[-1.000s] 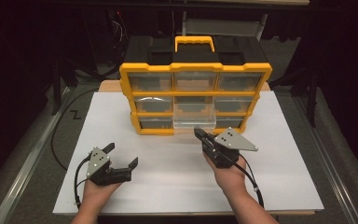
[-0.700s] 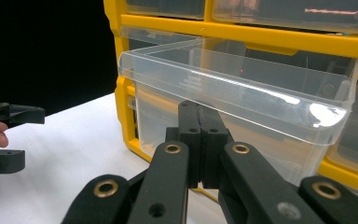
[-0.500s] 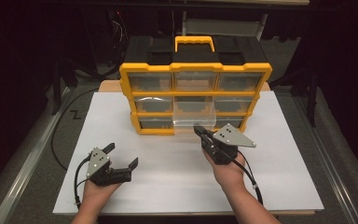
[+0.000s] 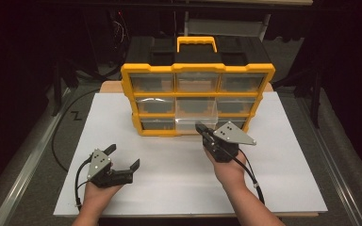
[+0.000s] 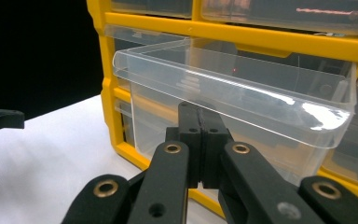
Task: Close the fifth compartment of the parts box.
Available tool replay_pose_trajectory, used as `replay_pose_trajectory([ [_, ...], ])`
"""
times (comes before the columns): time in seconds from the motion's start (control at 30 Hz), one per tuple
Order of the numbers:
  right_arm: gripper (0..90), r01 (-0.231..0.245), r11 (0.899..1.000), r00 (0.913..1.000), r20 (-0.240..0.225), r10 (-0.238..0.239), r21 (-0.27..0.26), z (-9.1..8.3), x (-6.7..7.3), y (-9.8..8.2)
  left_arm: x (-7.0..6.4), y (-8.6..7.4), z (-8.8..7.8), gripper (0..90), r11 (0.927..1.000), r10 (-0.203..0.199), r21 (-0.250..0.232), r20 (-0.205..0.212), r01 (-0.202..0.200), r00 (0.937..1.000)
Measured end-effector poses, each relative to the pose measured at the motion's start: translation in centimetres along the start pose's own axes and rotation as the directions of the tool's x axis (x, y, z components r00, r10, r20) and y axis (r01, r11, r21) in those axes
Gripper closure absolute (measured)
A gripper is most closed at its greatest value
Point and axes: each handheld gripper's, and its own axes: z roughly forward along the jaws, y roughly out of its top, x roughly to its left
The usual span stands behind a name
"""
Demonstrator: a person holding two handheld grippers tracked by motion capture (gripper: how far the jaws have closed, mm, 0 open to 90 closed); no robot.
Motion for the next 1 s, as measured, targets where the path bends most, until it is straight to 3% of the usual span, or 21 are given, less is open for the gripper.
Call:
replay_pose_trajectory([
  [1.0, 90.0, 0.008, 0.999, 0.9978, 0.065, -0.010, 0.038, 3.1, -1.8, 1.2, 0.0, 0.0, 0.1, 0.1, 1.0000, -0.006, 0.007, 0.006, 0.006, 1.0000],
])
